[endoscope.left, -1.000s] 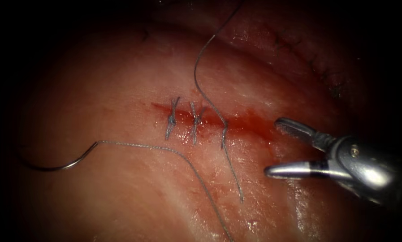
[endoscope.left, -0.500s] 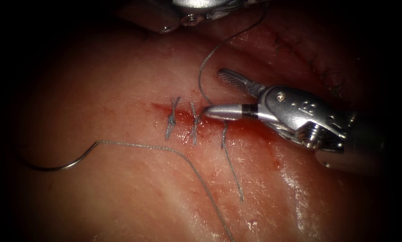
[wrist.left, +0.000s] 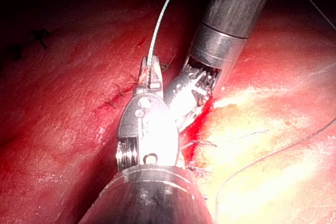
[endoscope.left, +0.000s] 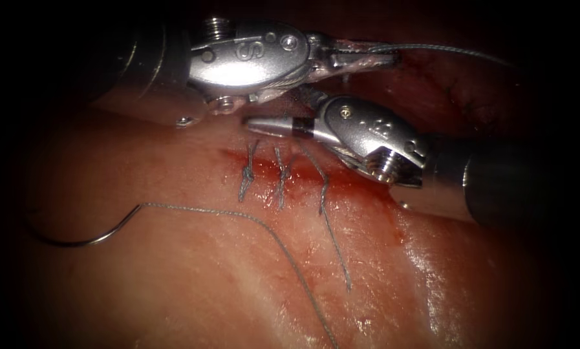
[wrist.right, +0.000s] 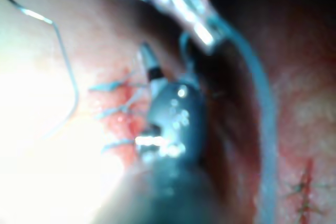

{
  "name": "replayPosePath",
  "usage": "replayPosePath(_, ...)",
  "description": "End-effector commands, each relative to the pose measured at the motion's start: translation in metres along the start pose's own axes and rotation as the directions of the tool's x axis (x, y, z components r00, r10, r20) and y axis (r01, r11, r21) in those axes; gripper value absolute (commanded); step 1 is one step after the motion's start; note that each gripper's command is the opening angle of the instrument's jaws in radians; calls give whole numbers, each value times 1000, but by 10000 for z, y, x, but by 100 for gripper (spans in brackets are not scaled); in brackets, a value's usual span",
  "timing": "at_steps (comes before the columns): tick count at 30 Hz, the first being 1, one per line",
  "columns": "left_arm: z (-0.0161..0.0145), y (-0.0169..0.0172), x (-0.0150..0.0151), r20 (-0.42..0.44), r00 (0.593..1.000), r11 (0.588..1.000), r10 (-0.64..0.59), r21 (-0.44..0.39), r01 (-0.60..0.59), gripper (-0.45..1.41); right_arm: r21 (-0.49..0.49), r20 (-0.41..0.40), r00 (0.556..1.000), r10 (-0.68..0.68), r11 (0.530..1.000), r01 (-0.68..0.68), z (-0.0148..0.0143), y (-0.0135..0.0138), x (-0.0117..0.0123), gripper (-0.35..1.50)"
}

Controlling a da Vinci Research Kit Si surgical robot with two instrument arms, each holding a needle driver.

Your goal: Wound Closure

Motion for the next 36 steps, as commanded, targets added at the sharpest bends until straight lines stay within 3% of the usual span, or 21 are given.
replayPosePath(1, 1, 5, -9, -10, 1000, 1000, 3, 2, -3, -45, -14, -18, 1000, 2, 1000, -2, 7, 5, -4, 81)
replayPosePath(8, -29, 22, -27, -77, 997, 998, -7, 56, 11, -45, -48, -132, 991, -2, 999, -5, 0, 19, 1, 61)
replayPosePath(11, -40, 26, -41, -95, 995, 997, -6, 78, 13, -45, -16, -210, 976, 51, 998, -55, -5, 18, 8, 56)
replayPosePath(16, -51, 21, -51, -116, 993, 994, -5, 105, 17, -45, 43, -264, 961, 82, 996, -73, -17, 14, 14, 53)
replayPosePath(27, -66, 4, -64, -131, 991, 989, -9, 143, 28, -45, 129, -299, 947, 120, 988, -84, -57, 1, 21, 51)
replayPosePath(36, -49, -6, -84, -130, 991, 986, -23, 163, 44, -45, 256, -289, 945, 156, 963, -80, -71, -9, 24, 51)
